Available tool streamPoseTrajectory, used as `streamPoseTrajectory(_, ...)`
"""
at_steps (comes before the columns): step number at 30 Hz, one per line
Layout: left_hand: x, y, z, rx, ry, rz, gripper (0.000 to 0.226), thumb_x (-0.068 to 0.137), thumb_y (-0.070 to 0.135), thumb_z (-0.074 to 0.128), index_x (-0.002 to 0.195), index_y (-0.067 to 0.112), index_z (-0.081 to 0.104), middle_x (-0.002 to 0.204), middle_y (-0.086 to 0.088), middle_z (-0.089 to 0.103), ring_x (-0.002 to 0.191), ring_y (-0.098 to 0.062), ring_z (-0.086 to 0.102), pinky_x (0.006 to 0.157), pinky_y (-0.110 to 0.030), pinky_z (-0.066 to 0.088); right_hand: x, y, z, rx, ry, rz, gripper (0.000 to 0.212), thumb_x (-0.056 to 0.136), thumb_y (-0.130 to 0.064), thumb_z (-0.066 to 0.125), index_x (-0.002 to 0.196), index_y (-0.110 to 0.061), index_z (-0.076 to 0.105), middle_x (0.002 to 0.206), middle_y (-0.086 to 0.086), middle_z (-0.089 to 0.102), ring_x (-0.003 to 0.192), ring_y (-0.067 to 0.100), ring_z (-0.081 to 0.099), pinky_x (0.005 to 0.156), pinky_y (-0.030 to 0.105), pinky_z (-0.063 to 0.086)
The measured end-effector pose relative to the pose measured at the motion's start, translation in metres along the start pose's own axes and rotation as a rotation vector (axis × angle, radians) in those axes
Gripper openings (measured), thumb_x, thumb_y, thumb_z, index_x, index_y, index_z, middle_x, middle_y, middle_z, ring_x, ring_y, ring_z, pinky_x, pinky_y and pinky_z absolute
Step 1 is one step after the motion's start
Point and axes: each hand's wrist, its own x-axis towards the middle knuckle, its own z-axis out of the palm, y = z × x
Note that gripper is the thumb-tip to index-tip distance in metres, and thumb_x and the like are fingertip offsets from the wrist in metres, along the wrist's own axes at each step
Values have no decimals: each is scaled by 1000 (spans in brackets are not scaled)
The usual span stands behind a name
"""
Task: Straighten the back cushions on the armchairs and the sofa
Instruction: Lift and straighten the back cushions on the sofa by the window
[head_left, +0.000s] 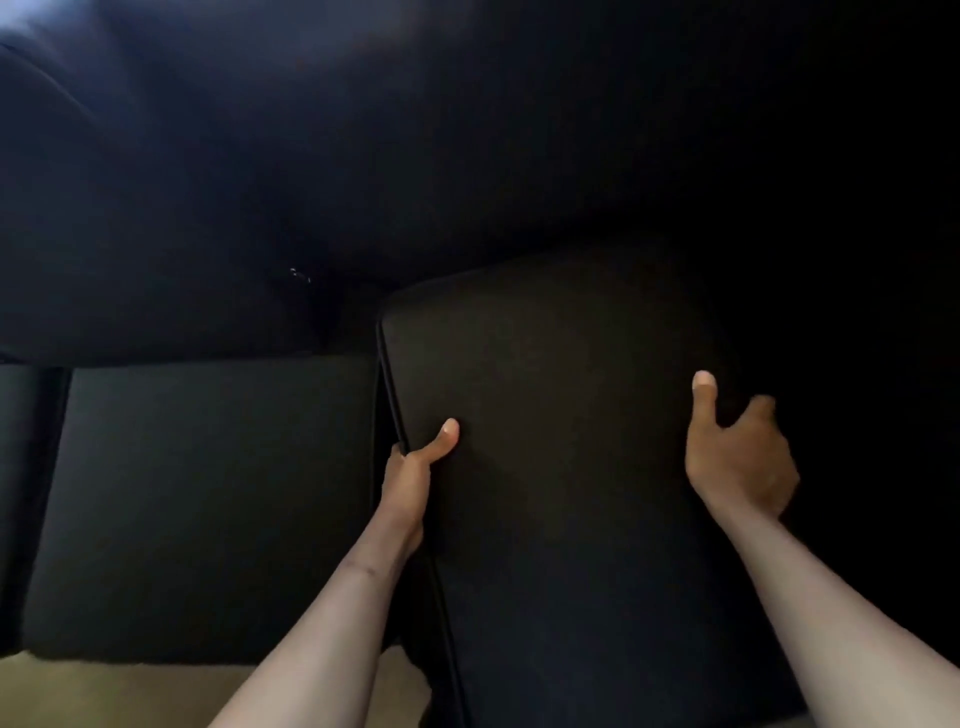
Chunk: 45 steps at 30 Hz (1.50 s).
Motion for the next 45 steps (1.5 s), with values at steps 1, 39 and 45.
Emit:
streamPoseTrajectory(1,-5,0,1,8,12,24,87,65,50,98,136,15,62,124,-5,78,109,-25,77,99,-49,60,-1,0,-4,10,-11,1,85,91,-82,22,127,-9,49,119,24,64,108,46,63,90,55,50)
streamPoseTrajectory(39,-240,157,-185,1640,102,1151,114,67,101,48,160,39,31,146,-12,47,138,-38,45,105,-66,39,-250,-69,-191,-86,345,-1351,56,98,-65,43,93,-14,63,97,8,58,88,32,56,79,46,43)
streamPoseTrajectory(45,-229,167,-164,1481,254,1081,95,86,95,13,163,41,31,162,-22,31,147,-50,33,92,-67,52,-203,-32,-215,-61,408,-618,51,97,-53,44,133,-21,63,144,17,52,132,38,47,104,59,33)
